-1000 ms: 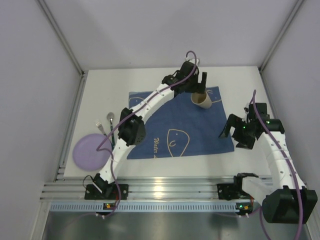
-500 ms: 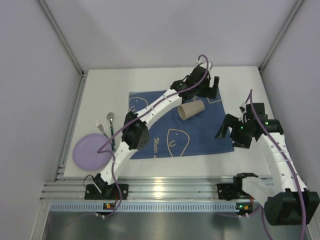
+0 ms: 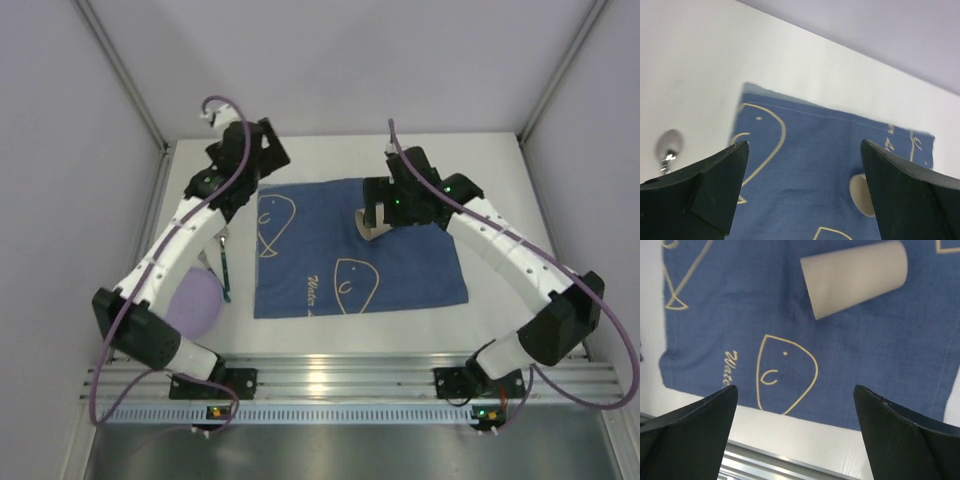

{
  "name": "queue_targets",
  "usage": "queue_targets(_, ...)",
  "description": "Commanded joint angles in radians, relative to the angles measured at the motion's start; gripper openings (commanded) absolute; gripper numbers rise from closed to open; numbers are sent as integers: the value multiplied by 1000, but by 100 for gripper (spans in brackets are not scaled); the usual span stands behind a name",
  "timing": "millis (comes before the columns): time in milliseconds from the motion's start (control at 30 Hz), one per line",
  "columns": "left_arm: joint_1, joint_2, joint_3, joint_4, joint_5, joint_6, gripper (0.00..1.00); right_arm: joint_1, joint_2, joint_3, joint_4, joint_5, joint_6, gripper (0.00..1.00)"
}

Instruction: Set the dinner table for one person

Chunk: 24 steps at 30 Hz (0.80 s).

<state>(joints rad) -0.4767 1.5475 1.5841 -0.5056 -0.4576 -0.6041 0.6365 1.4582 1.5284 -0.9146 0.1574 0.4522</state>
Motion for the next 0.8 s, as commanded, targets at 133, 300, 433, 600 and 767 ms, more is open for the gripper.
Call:
queue_targets(133,153,-318,-333,-56,-6,-62,99,-11,320,129,-10,178,-118,100)
queue_targets(300,158,-463,-501,-59,22,-98,99,2,488,278,-44,275,-185,100)
queue_targets(433,159,-504,-519,-74,50,-83,99,5,621,369,-72,381,-207,100)
queue_targets(600,159,-530,-506,-96,46,-62,99,-3,711,383,-73,452,-224,84)
queue_targets(767,159,-546,-498,-113,54,-62,99,-1,786,443,-95,485,-231,54)
